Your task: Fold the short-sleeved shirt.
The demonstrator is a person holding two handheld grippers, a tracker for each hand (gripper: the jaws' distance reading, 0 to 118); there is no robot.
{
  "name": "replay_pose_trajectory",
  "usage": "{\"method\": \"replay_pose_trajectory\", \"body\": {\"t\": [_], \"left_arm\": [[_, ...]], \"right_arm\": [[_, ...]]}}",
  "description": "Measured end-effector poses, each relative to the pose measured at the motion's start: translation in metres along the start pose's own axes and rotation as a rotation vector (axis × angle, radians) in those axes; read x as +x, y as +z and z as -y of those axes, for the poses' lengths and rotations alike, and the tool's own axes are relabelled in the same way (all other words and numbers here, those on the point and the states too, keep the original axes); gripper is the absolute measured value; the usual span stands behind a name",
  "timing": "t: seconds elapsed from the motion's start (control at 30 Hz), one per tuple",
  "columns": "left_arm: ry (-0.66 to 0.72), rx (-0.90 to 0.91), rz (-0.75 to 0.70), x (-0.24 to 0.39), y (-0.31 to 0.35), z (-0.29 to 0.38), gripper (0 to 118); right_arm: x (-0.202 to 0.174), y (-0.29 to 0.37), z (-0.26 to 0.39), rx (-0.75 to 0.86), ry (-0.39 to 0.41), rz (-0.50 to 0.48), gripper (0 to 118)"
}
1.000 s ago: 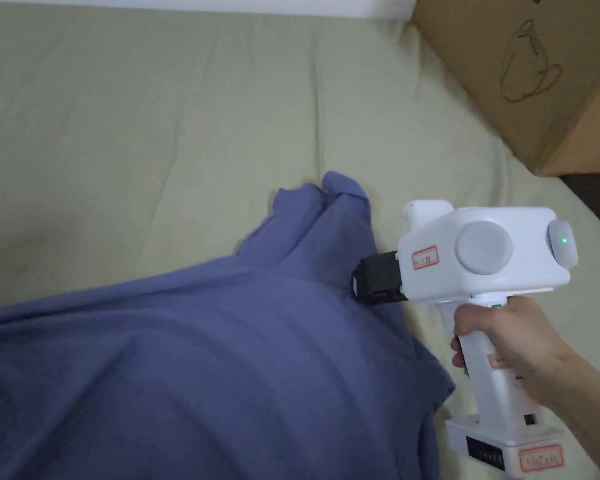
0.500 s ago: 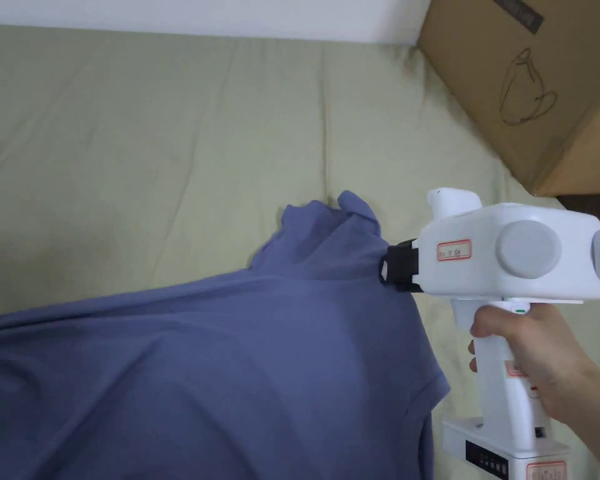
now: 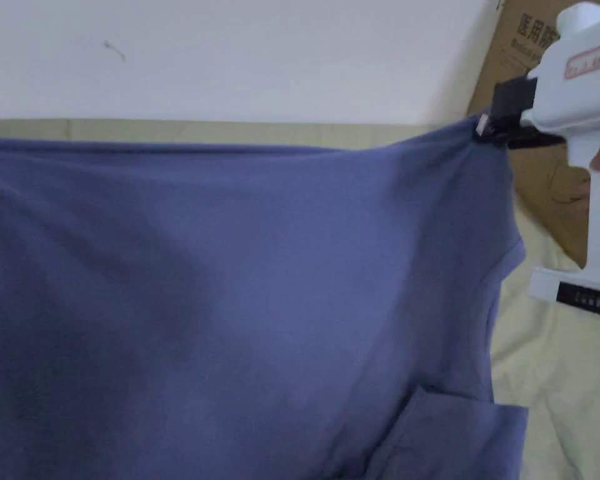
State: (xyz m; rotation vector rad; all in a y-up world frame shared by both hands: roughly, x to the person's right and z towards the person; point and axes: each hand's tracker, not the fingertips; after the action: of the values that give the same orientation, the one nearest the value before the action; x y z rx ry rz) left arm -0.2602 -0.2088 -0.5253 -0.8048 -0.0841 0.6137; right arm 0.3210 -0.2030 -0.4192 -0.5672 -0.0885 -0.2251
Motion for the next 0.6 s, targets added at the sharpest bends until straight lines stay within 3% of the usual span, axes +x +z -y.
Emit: {"method": "replay_pose_trajectory", "body": {"t": [0.2, 0.33, 0.47, 0.6], "left_arm": [[-0.071, 0.173, 0.040, 0.061, 0.024, -0.052, 4], [-0.063, 0.249, 0.049, 0.084, 0.026, -0.074, 4], [-0.045, 0.302, 0.080, 0.091, 0.021, -0.086, 4], [-0.044, 0.350, 0.120, 0.094, 0.018, -0.095, 4]], "right_arm": [[-0.027, 0.004, -0.083, 0.214, 0.068, 0.029, 6], [-0.044, 0.000, -0.133, 0.326, 0.040, 0.046, 6], [-0.060, -0.001, -0.166, 0.435, 0.075, 0.066, 6], [-0.070, -0.003, -0.183, 0.487, 0.058, 0.088, 6]]}}
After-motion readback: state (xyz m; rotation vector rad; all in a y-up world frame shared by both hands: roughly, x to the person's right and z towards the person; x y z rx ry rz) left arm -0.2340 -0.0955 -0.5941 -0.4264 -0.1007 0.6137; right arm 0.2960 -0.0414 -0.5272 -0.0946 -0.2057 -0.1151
